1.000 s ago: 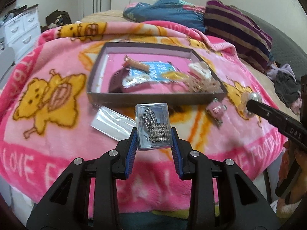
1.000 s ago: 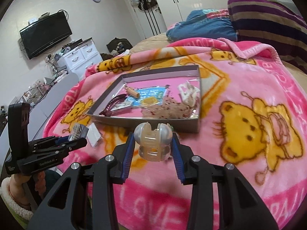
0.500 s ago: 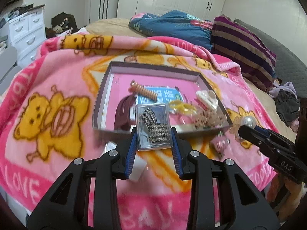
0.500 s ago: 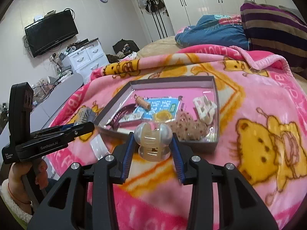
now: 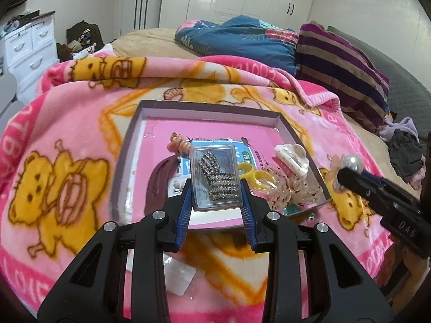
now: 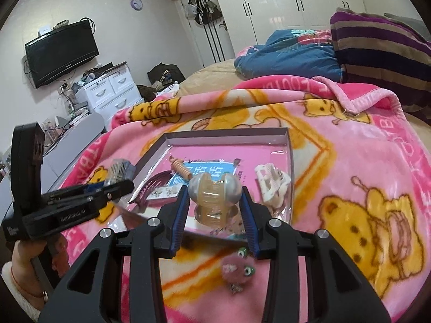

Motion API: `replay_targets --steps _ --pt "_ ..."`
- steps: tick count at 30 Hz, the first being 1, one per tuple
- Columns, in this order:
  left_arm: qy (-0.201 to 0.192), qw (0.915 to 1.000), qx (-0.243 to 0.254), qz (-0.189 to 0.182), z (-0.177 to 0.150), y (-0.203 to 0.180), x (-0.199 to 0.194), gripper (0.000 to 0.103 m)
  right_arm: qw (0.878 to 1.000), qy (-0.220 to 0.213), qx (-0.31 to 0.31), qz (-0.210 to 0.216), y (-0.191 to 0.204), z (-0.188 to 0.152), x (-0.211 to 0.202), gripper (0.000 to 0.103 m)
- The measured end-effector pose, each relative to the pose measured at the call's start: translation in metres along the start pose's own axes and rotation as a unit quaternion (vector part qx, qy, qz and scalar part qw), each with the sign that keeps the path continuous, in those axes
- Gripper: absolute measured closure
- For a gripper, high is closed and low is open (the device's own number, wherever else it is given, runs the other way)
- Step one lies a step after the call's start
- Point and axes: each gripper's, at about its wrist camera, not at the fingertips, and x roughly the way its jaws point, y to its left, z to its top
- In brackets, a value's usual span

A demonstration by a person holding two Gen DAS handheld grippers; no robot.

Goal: Organize jewelry
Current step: 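Carry the rhinestone case into the box and release while the right drops the pearl case there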

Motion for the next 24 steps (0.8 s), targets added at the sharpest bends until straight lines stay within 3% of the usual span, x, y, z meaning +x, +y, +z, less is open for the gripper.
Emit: replay_targets --steps 24 --pt "0.036 0.9988 0.027 -0.017 -0.001 -0.014 0.052 0.077 0.999 0.029 0.023 -0.023 -0.018 0.002 0.051 0.066"
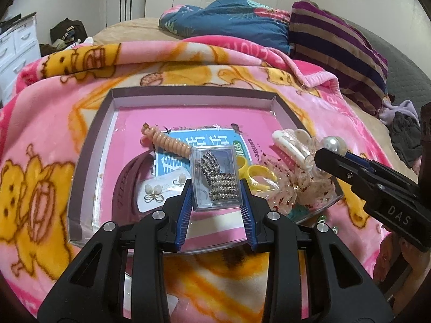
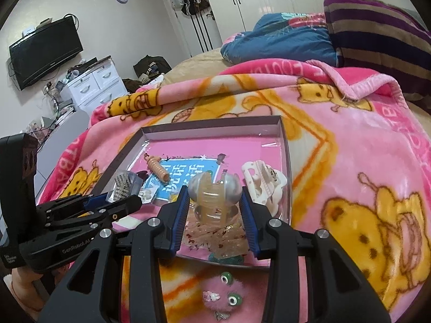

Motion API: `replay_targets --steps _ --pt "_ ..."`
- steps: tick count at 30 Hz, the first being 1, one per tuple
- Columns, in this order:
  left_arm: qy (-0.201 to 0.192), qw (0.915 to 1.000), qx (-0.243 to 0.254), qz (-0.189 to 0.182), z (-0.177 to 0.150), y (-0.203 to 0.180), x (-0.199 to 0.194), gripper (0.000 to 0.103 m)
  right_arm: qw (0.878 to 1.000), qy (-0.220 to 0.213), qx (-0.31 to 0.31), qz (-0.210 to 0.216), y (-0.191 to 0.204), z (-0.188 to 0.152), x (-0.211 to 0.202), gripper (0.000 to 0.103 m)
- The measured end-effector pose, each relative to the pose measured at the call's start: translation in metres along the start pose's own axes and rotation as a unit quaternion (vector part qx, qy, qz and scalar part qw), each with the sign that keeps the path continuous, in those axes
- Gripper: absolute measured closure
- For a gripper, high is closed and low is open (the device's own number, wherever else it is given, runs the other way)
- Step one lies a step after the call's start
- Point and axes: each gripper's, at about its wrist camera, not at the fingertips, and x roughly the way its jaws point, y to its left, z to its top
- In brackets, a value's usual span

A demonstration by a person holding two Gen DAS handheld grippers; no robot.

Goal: Organize jewelry
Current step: 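Carry the rhinestone case into the box and release while the right drops the pearl case there, then move the left tool to the bagged white card while the right approaches the pink pom-pom keychain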

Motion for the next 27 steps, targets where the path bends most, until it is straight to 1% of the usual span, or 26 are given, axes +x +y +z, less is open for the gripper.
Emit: replay_targets --steps 3,6,7,8,10,12,13,14,15,16,17,19,23,27 --pt "0.006 1.0000 0.001 0.000 -0.002 0.001 0.004 0.077 1.000 0.007 0.007 -0.001 -0.002 -0.003 0.005 0.066" --pt "0.007 1.0000 0.002 0.000 -0.002 0.000 0.004 0.077 1.000 0.007 0.018 0.002 -0.004 -0.005 0.005 0.063" --pt "0.006 1.0000 0.003 0.001 -0.002 0.000 0.003 0.075 1.000 0.004 0.020 0.004 -0.006 -0.005 0.004 0.058" --pt "0.005 1.0000 0.003 0.003 -0.002 0.000 0.002 0.073 1.000 0.001 0.026 0.005 -0.008 -0.006 0.000 0.050" --pt "0.001 1.0000 0.001 0.005 -0.002 0.000 -0.002 0.070 0.999 -0.005 0.034 0.008 -0.011 -0.007 -0.006 0.046" --pt "-0.012 0.9999 -0.003 0.007 -0.003 0.001 -0.011 0.061 0.999 -0.011 0.036 0.008 -0.013 -0.008 -0.015 0.042" --pt "-0.017 0.9998 -0.006 0.011 -0.002 0.002 -0.015 0.050 0.999 -0.014 0.038 0.008 -0.015 -0.010 -0.019 0.036" --pt "-0.023 0.9996 -0.008 0.014 -0.003 0.003 -0.021 0.045 0.999 -0.018 0.041 0.008 -0.017 -0.013 -0.025 0.032" --pt "-0.030 0.9994 -0.010 0.016 -0.003 0.003 -0.026 0.043 0.999 -0.019 0.043 0.007 -0.018 -0.014 -0.027 0.031" --pt "-0.038 0.9990 -0.010 0.021 -0.004 0.004 -0.032 0.039 0.999 -0.019 0.044 0.008 -0.019 -0.016 -0.032 0.029" --pt "-0.045 0.9986 -0.008 0.027 -0.006 0.005 -0.038 0.033 0.999 -0.018 0.045 0.009 -0.020 -0.018 -0.034 0.028" --pt "-0.052 0.9980 -0.007 0.037 -0.008 0.007 -0.047 0.025 0.999 -0.016 0.044 0.010 -0.021 -0.023 -0.041 0.026" --pt "-0.057 0.9973 -0.016 0.044 -0.015 0.013 -0.062 0.014 0.999 -0.015 0.033 0.005 -0.020 -0.031 -0.053 0.019" --pt "-0.060 0.9966 -0.022 0.053 -0.020 0.016 -0.072 0.013 1.000 -0.011 0.020 0.002 -0.017 -0.039 -0.061 0.016"
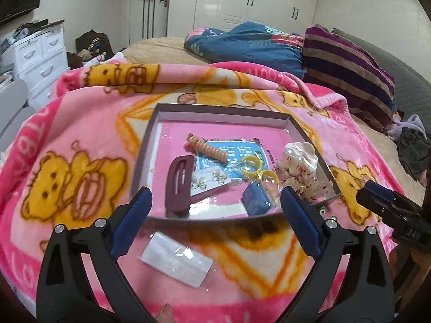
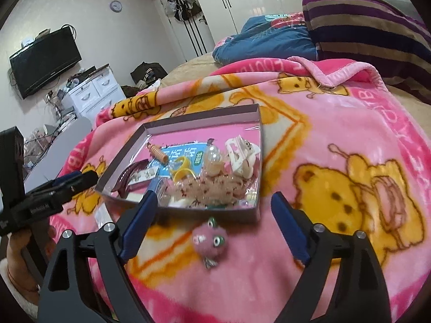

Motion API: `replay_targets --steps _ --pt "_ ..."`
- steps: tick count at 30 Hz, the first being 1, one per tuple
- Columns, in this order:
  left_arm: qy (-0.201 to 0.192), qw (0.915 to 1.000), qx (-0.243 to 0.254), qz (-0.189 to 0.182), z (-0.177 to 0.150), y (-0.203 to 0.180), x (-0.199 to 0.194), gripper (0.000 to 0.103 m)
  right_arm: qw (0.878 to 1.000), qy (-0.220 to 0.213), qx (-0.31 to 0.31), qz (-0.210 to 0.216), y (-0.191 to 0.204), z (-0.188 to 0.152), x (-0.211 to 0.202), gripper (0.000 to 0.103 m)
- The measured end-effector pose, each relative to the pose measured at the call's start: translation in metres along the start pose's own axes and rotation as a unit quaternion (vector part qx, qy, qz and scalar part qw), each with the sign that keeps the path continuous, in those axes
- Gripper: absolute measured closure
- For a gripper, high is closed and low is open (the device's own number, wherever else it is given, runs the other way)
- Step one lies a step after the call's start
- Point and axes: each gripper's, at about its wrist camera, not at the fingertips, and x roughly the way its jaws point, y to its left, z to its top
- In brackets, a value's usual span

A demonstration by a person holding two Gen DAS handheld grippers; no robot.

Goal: Organize jewelry
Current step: 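Move the left tool to the bagged white card while the right approaches the pink pom-pom keychain, then grasp the bagged white card with the left tool while the right grasps the pom-pom keychain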

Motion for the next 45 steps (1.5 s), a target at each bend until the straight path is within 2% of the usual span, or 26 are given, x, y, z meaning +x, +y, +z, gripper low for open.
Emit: replay_targets --steps 6,14,18,24,27,36,39,42,44,45 --pt "0.005 0.9999 -0.001 0.013 -0.011 0.008 -0.012 0.010 1.000 0.018 -0.010 0.002 0.004 -0.011 -0.002 0.014" --pt "0.038 0.9984 -0.009 0.042 -0.029 0.031 -0.011 0.009 0.999 0.032 -0.023 0.008 0.013 -0.020 0.002 0.014" --pt "0.058 0.9974 -0.006 0.042 -0.037 0.037 -0.004 0.009 0.999 0.040 -0.029 0.011 0.018 -0.024 0.003 0.012" --pt "0.090 0.9917 0.050 0.077 -0.051 0.032 0.013 0.009 0.998 0.057 -0.040 0.010 0.024 -0.032 0.009 0.012" --pt "0.103 0.9903 0.064 0.069 -0.057 0.030 0.023 0.009 0.997 0.063 -0.048 0.002 0.025 -0.036 0.015 0.012" --pt "0.127 0.9879 0.063 0.062 -0.064 0.030 0.044 0.009 0.994 0.092 -0.050 -0.020 0.017 -0.044 0.051 0.013" --pt "0.136 0.9880 0.056 0.048 -0.063 0.033 0.050 0.009 0.994 0.098 -0.048 -0.022 0.014 -0.045 0.061 0.025" --pt "0.136 0.9884 0.054 0.041 -0.061 0.034 0.054 0.009 0.994 0.095 -0.053 -0.025 0.014 -0.046 0.066 0.041" --pt "0.138 0.9883 0.057 0.034 -0.060 0.032 0.055 0.009 0.993 0.096 -0.061 -0.018 0.016 -0.046 0.067 0.064" --pt "0.139 0.9877 0.061 0.035 -0.060 0.030 0.057 0.009 0.993 0.097 -0.066 -0.014 0.017 -0.046 0.067 0.067"
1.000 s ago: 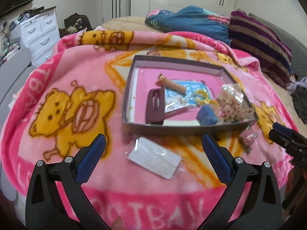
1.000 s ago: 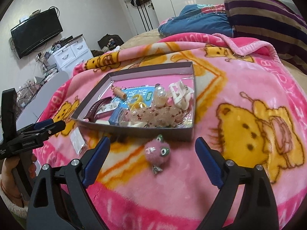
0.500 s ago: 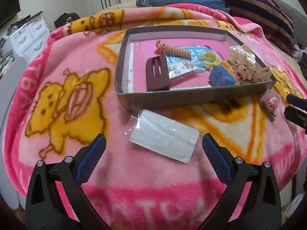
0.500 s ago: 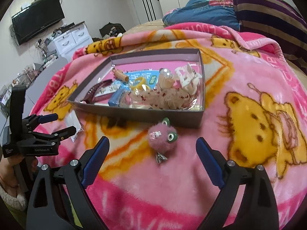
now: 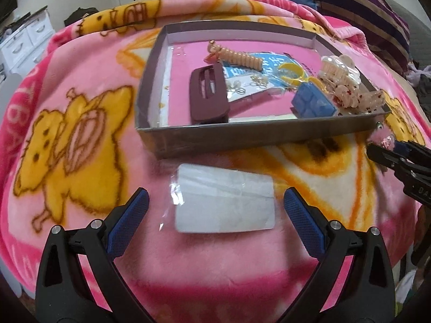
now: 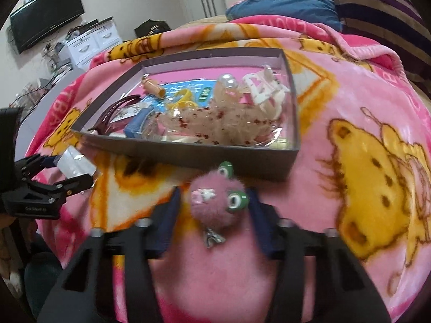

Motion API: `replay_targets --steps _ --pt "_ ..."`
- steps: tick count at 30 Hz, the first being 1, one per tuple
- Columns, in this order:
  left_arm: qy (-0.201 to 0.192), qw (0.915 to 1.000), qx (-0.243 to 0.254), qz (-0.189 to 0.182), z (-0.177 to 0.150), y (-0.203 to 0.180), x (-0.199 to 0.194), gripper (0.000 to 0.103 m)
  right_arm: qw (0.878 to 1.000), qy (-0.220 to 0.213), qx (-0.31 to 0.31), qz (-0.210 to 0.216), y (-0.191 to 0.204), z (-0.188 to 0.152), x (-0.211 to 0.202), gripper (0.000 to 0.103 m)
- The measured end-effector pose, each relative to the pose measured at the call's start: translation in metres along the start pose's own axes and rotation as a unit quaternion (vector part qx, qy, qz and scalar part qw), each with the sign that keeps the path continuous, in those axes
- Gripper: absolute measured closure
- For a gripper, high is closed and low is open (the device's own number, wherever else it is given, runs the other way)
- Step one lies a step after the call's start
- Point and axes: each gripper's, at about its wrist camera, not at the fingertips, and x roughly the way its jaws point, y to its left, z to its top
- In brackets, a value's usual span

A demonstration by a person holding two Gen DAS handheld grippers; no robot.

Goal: Organize jewelry
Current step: 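Grasp the bagged white card with the left tool while the right grasps the pom-pom keychain, then lower the bagged card into the box and release while the right drops the pom-pom there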

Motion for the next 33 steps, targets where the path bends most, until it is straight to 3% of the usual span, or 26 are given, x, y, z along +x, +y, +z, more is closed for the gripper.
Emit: replay_targets --steps 3,7,13,22,26,33 --pt "-0.001 0.9999 0.014 -0.001 0.000 -0.005 -0.001 0.018 1.000 0.000 -0.005 0.013 0.004 -0.003 -0.003 0.072" --pt "-0.004 0.9996 0.026 -0.008 -0.001 -0.010 -0.002 0.038 0.999 0.001 -0.002 0.038 0.009 -0.008 -0.009 0.072" --pt "-0.005 0.9990 0.043 -0.008 -0.004 -0.017 -0.007 0.055 0.998 -0.007 0.002 0.058 0.016 -0.008 -0.025 0.072" --pt "-0.028 0.9987 0.042 -0.006 -0.011 -0.018 -0.032 0.058 0.996 -0.036 0.000 0.084 0.024 0.002 -0.054 0.072" --pt "-0.052 0.9980 0.015 -0.032 -0.004 -0.012 -0.050 0.058 0.995 -0.045 -0.001 0.089 0.026 0.006 -0.062 0.072" --pt "-0.083 0.9959 -0.004 -0.035 0.015 -0.010 -0.070 0.058 0.994 -0.059 -0.003 0.089 0.027 0.016 -0.068 0.072"
